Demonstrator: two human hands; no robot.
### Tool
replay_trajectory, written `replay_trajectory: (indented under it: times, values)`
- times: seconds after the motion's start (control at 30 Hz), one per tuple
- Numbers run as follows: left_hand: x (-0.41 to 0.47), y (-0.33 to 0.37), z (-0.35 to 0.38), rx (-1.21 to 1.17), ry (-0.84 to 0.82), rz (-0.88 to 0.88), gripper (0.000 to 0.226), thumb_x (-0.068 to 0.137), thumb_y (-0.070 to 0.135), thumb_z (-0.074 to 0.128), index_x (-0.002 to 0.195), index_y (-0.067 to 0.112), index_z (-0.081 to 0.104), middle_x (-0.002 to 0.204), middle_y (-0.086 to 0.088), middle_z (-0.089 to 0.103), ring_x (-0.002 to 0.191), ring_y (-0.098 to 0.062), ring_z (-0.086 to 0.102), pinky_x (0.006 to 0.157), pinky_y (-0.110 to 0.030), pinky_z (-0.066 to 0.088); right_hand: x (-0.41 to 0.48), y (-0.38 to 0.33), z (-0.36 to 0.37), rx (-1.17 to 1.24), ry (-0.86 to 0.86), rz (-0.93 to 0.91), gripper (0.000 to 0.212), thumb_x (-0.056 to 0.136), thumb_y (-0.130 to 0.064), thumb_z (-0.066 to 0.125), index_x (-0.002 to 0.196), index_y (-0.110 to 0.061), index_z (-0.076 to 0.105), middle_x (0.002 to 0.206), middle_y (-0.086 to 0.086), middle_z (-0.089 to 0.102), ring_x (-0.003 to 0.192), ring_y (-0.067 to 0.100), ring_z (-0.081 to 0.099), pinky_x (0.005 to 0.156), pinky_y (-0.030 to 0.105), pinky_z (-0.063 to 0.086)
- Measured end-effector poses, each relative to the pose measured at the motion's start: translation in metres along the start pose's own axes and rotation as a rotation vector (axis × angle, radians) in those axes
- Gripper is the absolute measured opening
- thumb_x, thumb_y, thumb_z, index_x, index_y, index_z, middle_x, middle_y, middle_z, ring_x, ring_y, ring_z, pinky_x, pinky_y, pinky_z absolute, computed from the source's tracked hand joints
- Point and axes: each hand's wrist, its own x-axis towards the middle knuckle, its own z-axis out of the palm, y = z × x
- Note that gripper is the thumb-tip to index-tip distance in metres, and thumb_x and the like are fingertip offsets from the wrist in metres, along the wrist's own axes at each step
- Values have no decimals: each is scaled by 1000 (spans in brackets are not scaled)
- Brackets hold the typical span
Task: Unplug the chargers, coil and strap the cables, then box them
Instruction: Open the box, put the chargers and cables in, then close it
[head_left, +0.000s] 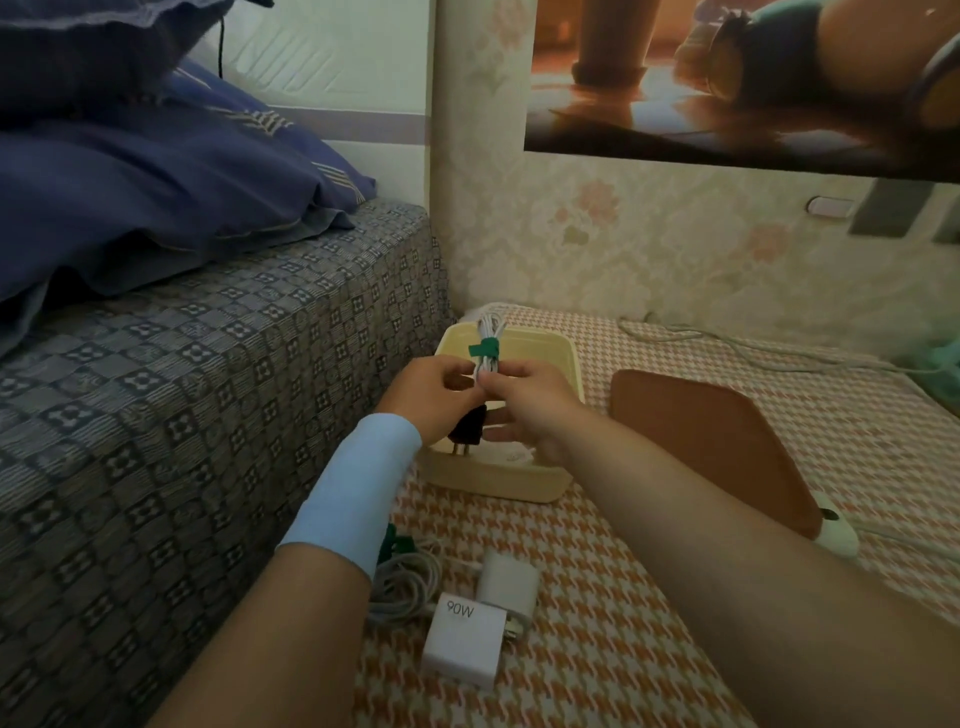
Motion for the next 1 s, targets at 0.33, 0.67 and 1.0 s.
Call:
replay_trajectory:
  times: [0.33, 0.67, 1.0]
  values:
    - [30, -34, 10, 249, 152, -119, 50, 93, 10, 54, 140, 27, 51, 146, -4, 39, 136, -30, 30, 112, -41, 32, 68, 24, 27, -554, 140, 124, 38, 87, -28, 78, 64, -5, 59, 58, 11, 59, 50, 24, 54, 48, 29, 41]
    - [-3, -30, -10, 312, -31, -115, 44, 95, 6, 48, 137, 14, 53, 136, -11, 57, 114, -29, 56, 91, -31, 44, 31, 24, 24, -840, -92, -196, 28, 97, -12, 56, 109, 8, 70, 106, 23, 73, 79, 38, 66, 72, 41, 54]
    - [-59, -18, -15, 520, 103, 121, 48, 96, 27, 56, 142, 26, 44, 144, 0, 43, 131, -24, 37, 107, -42, 38, -84, 21, 0, -778, -184, -501, 24, 95, -18, 57, 105, -27, 78, 106, -14, 73, 83, -6, 59, 75, 14, 42]
